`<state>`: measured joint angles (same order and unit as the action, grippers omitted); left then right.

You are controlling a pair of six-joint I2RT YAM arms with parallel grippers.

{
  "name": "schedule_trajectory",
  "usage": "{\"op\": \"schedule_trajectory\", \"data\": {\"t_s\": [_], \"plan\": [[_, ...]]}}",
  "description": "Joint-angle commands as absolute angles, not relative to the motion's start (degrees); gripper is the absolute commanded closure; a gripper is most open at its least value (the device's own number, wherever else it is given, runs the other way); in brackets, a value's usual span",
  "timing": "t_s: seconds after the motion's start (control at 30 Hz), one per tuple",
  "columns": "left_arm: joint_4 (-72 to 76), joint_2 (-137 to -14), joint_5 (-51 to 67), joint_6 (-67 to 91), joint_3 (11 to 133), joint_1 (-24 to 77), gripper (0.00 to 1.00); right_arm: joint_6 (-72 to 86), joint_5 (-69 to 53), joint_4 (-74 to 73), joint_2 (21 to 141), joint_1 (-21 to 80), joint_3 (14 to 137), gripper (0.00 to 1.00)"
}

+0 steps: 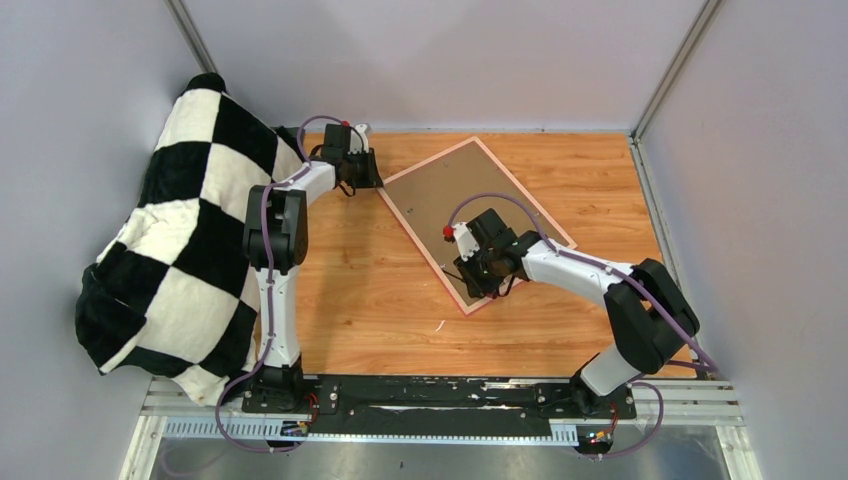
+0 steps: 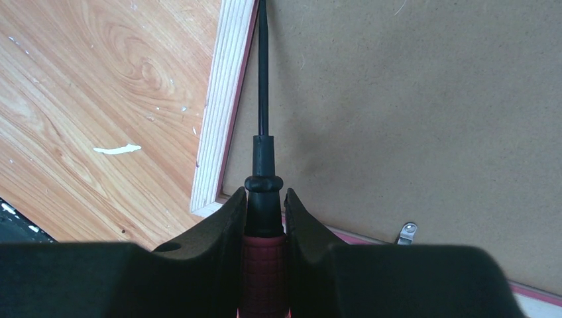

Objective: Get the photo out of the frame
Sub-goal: Release the photo frame item from the photo frame.

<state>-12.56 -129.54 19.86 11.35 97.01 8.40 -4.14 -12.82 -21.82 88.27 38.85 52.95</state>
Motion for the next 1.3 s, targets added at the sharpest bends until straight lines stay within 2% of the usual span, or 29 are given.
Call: {"op": "schedule_trajectory", "data": {"t_s": [0.0,0.37,0.87,1.27], "plan": [[-17.4,-131.6,20.5,10.5,94.9,9.6,0.80,-4.5,-11.4,-22.3,89.0,39.7,52.5,1.00],[-17.2,-131.5,20.6,10.4,94.6,9.6,0.82,-1.4,-11.8,-23.1,92.0,39.7,54.6,1.00],[-17.5,-130.9,19.0,8.7,94.4,11.0,0.94,1.7,-17.4,-27.0,95.4,39.7,58.7,1.00],[-17.7,-130.8,18.6,7.8,94.3,11.5,1.00,4.0,-25.0,-32.3,99.1,37.5,63.9,1.00]]}}
